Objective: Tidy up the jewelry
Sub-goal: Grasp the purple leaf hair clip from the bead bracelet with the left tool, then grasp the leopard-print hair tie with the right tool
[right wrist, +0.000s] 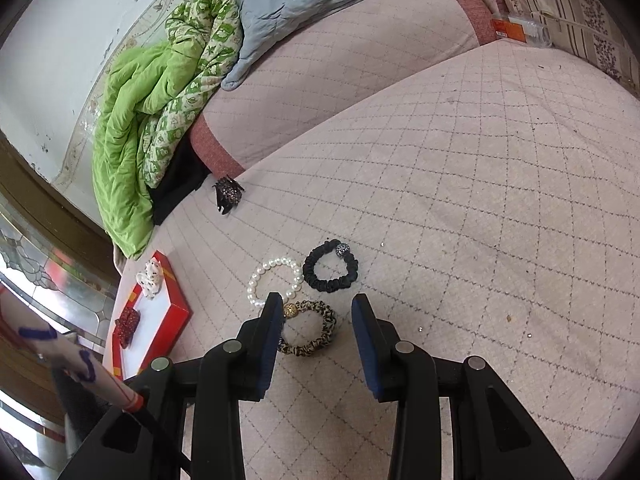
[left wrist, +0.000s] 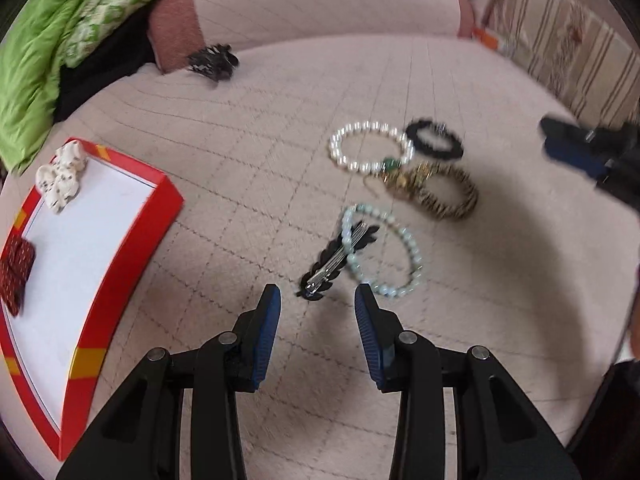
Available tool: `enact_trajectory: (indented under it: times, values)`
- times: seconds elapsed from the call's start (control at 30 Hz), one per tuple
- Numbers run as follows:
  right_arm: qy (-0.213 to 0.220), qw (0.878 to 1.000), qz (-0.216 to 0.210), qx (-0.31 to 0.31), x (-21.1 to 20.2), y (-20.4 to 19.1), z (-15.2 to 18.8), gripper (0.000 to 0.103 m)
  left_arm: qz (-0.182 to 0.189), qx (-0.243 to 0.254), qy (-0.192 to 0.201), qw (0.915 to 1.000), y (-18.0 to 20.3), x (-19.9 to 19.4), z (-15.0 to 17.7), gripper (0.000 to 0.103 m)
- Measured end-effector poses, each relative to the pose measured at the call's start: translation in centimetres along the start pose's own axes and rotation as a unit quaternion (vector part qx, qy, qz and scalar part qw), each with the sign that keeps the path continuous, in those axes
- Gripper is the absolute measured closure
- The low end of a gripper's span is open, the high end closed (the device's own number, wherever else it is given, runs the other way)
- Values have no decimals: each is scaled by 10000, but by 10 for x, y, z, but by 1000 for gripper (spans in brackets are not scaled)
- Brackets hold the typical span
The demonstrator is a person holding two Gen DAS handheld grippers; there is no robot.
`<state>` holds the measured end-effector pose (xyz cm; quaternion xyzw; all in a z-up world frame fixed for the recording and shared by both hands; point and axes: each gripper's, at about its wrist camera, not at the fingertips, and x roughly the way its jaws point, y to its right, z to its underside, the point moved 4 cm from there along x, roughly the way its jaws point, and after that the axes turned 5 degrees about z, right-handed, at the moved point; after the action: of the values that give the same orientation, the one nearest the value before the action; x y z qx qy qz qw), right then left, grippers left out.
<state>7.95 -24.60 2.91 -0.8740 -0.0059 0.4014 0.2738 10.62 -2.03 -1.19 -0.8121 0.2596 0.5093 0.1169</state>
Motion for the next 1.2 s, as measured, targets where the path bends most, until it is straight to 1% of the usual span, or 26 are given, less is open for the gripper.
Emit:
enact_trajectory:
  times: [0.07,0.13,0.2,0.23,0.27,0.3,0.33,0.37,0.43,0.47,0.57,0.63,0.7,0.73,0.8,0.9,0.97,1.03,1.1,1.13,1.2]
  values:
    - [15,10000,-10,13,-2,3,-1,64,-18,141,-118,9998,2,12,-2,65]
    - [22,10000,19,23,-3,8,-3,64,-84,290,-26,9995,7,17,-9,65]
    - [7,10000,32,69,-2,13,-5,64,-151,241,65,9996,12,22,-16,65]
    - [1,9999,41,104,-1,16,-6,64,-206,175,108,9996,15,24,-19,68]
    - [6,9999,40,133,-1,18,-7,64,-269,137,134,9995,20,24,-19,77]
    - [7,9998,56,173,-1,21,-8,64,-313,123,171,9993,26,23,-18,83]
    - [4,9998,62,199,-1,22,-9,64,-272,70,197,9994,33,22,-17,88]
    - [0,9997,63,216,0,23,-10,64,-122,-30,193,9997,39,20,-13,88]
    - [-18,9997,78,210,1,24,-9,64,453,-183,200,9986,56,12,-4,89]
    - [-24,9998,90,199,1,24,-9,64,777,-217,233,9965,67,5,3,89]
    - [-94,9997,124,167,5,25,-7,64,1334,-327,404,9897,84,-15,13,89]
    - [-159,9997,150,144,10,24,-5,64,1393,-314,645,9876,88,-33,15,89]
    - [-220,9996,197,38,15,21,-2,64,1446,-379,933,9844,82,-52,12,89]
    - [-254,9993,258,-61,18,18,0,64,1381,-397,1062,9839,77,-59,8,89]
    - [-331,9989,304,-153,26,15,3,64,1045,-359,1398,9840,64,-73,2,89]
    - [-426,9981,394,-227,40,11,6,64,770,-444,1717,9811,47,-78,-6,89]
    - [-468,9978,394,-267,47,5,7,64,585,-457,1832,9803,36,-77,-6,89]
    - [-516,9959,563,-493,56,-5,13,65,467,-491,1912,9792,28,-74,-4,89]
    - [-589,9933,682,-723,64,-11,19,71,376,-494,1854,9807,17,-69,-3,89]
    - [-626,9911,807,-849,68,-14,22,74,349,-493,1852,9808,15,-68,-4,89]
    - [-695,9884,947,-966,76,-16,25,80,336,-537,1890,9799,6,-67,-3,89]
